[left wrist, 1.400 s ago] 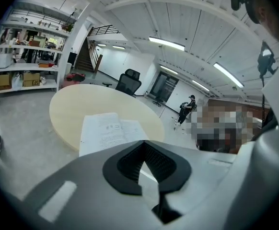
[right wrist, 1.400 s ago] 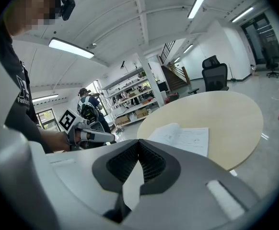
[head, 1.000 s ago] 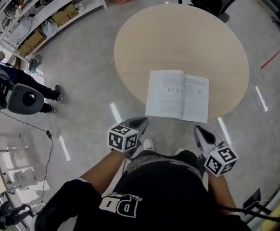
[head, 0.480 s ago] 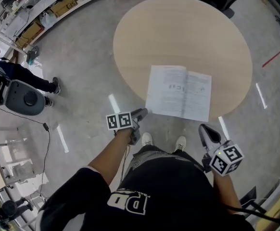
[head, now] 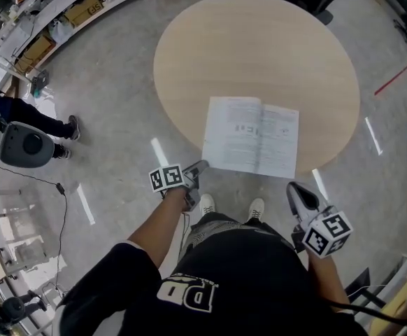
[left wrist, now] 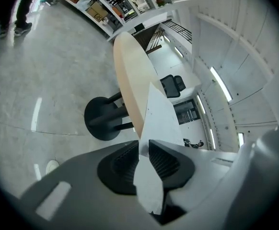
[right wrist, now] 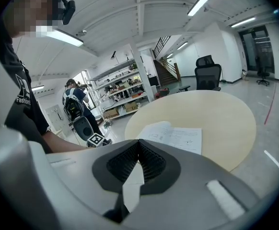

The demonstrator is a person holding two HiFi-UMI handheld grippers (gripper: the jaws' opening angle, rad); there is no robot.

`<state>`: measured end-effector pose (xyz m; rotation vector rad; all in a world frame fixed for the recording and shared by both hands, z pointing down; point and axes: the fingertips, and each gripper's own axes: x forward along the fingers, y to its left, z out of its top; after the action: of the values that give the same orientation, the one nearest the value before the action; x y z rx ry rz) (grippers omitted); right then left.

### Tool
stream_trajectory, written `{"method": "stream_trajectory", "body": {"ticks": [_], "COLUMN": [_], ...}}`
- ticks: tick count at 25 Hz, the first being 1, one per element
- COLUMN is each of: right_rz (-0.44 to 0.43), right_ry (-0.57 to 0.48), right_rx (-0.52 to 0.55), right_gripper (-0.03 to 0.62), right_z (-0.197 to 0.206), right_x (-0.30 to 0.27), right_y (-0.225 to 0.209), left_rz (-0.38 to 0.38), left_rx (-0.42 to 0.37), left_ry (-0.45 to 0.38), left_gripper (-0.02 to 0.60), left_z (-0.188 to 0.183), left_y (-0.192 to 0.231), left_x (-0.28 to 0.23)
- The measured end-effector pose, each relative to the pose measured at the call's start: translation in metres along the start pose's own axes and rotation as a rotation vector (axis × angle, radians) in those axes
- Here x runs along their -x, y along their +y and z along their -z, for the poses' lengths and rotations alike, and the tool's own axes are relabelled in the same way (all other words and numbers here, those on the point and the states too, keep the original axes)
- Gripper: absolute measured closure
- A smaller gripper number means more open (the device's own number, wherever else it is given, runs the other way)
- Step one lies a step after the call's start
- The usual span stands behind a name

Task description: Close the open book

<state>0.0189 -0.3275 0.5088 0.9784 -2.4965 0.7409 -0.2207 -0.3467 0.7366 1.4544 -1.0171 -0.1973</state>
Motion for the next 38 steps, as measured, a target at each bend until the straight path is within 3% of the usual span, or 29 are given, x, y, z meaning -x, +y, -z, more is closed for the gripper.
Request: {"method": "stream_trajectory", "body": {"ticks": [5,15,19,24,29,38], "right_rz": [-0.006,-0.040,-0.054,-0.056,-0.024,0.050], "right_ry": [-0.018,-0.052,-0.068,-0.101,-0.144,-0.208], "right_rx": [0.002,0.017,0.027,0.025,0.014,-0.027], "right_gripper": [0.586,0.586,0.586,0.586,0.586,0.586], "right_z": [-0.003,-0.006,-0.010,-0.009,-0.014,-0.010], "right_x": [0.003,0.008,0.007,0.020,0.039,0.087], "right_y": [-0.002,0.004,0.005,0.000,-0.011,-0.041], "left_rz": [-0.012,0.215,0.270,0.275,0.297,0.239], "left_rx": [-0.040,-0.079,-0.173,-0.267,-0.343,-0.505], "left_ry": [-0.005,-0.083,-0.064,-0.049,0.018,0.144], "left_gripper": [0.548,0.572,0.572,0.572,0.572,0.572], "left_z": [-0.003,-0.009,-0.003,0.010,0.031,0.071], "left_y": [-0.012,-0.095,-0.135,-0.165,-0.194,-0.229], "left_x": [0.010,0.042,0.041,0.027,0.004,-0.047]}}
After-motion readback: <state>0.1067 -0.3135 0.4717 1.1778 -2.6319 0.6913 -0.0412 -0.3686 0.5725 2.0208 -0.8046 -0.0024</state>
